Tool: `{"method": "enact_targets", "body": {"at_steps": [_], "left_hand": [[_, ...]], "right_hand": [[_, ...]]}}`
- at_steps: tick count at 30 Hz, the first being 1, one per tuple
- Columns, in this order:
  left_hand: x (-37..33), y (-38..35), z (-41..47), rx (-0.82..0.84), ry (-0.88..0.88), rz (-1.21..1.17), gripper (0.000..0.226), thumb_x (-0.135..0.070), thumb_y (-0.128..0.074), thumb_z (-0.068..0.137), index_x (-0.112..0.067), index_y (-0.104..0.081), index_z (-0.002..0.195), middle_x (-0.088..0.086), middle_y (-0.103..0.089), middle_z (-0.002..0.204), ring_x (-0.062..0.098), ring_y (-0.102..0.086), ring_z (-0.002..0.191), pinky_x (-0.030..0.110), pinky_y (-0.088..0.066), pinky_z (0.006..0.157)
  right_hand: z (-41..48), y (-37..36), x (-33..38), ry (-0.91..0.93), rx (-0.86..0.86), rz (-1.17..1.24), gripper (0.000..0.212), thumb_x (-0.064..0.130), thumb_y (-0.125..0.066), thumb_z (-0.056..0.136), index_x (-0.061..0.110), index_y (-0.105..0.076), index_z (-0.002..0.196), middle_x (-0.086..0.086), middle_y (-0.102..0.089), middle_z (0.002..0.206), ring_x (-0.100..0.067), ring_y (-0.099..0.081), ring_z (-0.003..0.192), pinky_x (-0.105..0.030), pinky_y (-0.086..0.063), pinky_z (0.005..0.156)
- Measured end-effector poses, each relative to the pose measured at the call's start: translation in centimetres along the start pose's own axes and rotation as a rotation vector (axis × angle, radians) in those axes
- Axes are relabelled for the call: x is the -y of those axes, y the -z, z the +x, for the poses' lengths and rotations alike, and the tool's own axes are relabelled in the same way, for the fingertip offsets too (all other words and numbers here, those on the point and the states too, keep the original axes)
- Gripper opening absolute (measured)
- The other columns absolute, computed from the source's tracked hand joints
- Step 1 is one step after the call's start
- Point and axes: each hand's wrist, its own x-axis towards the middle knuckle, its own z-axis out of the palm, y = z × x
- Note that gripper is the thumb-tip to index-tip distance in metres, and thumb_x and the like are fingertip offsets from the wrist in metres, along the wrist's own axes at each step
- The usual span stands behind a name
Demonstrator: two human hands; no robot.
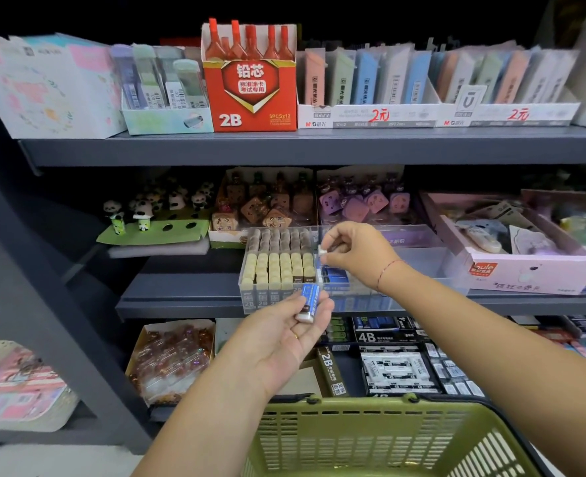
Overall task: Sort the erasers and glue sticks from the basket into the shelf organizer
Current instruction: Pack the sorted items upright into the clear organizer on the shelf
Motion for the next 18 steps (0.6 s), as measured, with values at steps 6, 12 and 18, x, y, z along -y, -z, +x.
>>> {"method": "enact_targets", "body": {"at_steps": [6,12,18], "left_hand": [[-0.2,0.0,-0.2,0.005,-0.007,0.006,0.022,0.001,-0.049,0.097,0.012,-0.058,0.113,0.026,-0.070,0.102,0.029,-0.069,0.088,0.036,-0.059,0.069],[-0.1,-0.2,-0.3,0.003,0.001,0.007,0.021,0.001,-0.050,0.096,0.011,-0.058,0.112,0.026,-0.070,0.101,0.029,-0.069,0.090,0.036,-0.060,0.069],[-0.1,-0.2,-0.3,-0.006,0.001,0.003,0.022,0.000,-0.049,0.097,0.011,-0.057,0.114,0.026,-0.070,0.103,0.029,-0.069,0.088,0.037,-0.059,0.069]], "right_hand": [[0.8,0.9,-0.1,0.063,-0.060,-0.089,0.020,0.010,-0.073,0.080,0.026,-0.063,0.076,0.002,-0.068,0.082,-0.007,-0.057,0.069,-0.005,-0.041,0.063],[0.4,1.0,0.6,0.174,0.067,-0.415,0.008,0.016,-0.067,0.085,0.022,-0.069,0.090,0.005,-0.069,0.090,-0.012,-0.062,0.084,-0.029,-0.048,0.083],[0.5,0.1,0.8,0.206,0.152,-0.553,0.018,0.016,-0.062,0.088,0.022,-0.069,0.104,0.005,-0.066,0.103,-0.014,-0.058,0.091,-0.033,-0.047,0.086]]}}
